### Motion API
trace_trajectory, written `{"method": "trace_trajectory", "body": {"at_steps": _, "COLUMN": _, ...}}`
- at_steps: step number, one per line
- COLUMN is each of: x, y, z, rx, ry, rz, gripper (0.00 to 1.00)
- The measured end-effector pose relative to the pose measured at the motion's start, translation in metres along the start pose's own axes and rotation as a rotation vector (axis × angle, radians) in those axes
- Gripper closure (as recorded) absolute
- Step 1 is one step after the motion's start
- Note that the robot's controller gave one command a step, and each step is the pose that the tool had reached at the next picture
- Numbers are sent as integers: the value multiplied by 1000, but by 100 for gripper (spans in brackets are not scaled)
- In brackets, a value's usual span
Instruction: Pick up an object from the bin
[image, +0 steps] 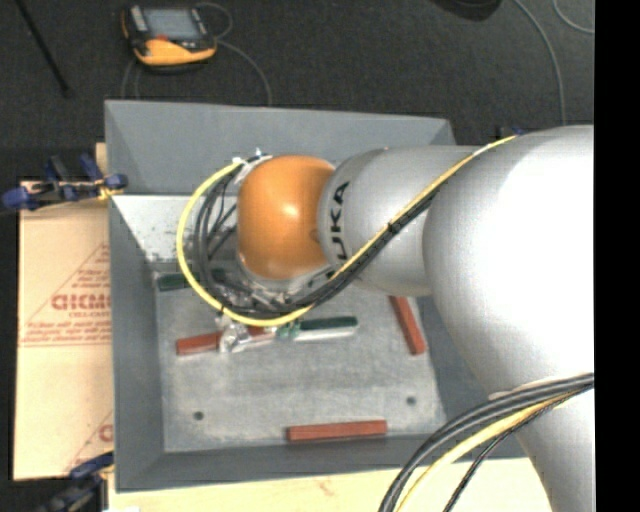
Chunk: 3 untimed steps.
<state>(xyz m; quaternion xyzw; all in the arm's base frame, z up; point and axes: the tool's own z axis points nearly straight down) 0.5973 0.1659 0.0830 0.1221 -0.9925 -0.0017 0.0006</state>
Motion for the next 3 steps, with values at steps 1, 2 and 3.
{"method": "trace_trajectory", "body": {"at_steps": 1, "x": 0, "y": -1, "z": -7, "rx": 1, "ry": -6, "rz": 1, "gripper": 100}}
{"method": "trace_trajectory", "body": {"at_steps": 2, "x": 2, "y": -1, "z": -20, "rx": 2, "ry": 1, "rz": 1, "gripper": 100}}
{"method": "trace_trajectory", "body": {"at_steps": 3, "x": 1, "y": -1, "z": -39, "rx": 3, "ry": -1, "rz": 2, "gripper": 100}}
